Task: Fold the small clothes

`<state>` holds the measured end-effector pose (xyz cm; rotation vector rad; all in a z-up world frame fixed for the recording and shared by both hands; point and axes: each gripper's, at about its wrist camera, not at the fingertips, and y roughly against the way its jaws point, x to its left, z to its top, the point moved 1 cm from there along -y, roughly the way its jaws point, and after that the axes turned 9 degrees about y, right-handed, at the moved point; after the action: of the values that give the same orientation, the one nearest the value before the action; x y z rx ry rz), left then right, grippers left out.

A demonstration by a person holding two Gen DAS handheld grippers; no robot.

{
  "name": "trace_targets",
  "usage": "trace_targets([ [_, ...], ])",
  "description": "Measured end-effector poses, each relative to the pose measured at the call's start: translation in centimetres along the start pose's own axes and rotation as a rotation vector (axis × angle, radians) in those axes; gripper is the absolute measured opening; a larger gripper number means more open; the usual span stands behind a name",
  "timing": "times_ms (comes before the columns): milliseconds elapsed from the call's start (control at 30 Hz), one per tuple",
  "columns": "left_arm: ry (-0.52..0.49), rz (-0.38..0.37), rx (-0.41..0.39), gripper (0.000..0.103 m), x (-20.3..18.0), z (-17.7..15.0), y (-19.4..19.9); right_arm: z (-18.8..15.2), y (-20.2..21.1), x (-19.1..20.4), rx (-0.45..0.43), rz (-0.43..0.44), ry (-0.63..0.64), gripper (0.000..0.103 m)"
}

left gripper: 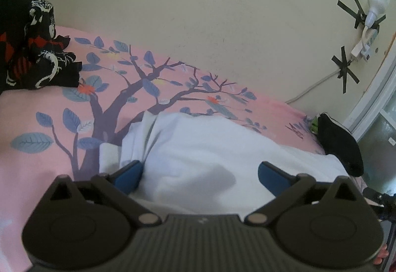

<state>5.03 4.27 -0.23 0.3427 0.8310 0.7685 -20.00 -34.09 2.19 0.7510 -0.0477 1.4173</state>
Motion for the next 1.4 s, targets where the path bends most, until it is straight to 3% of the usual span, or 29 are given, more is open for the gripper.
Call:
trace_targets([
  [500,-0.062,0.039,0.002,0.103,-0.9,-0.4,-0.3,0.0,0.0,0.0,-0.001,0.001,0.001,0.088],
  [1400,-0.072,0.053,-0.003,0.103,-1.0,-0.5,-0.4,-0.1,0.2,0.0,-0.009,0.000,0.002,0.088],
])
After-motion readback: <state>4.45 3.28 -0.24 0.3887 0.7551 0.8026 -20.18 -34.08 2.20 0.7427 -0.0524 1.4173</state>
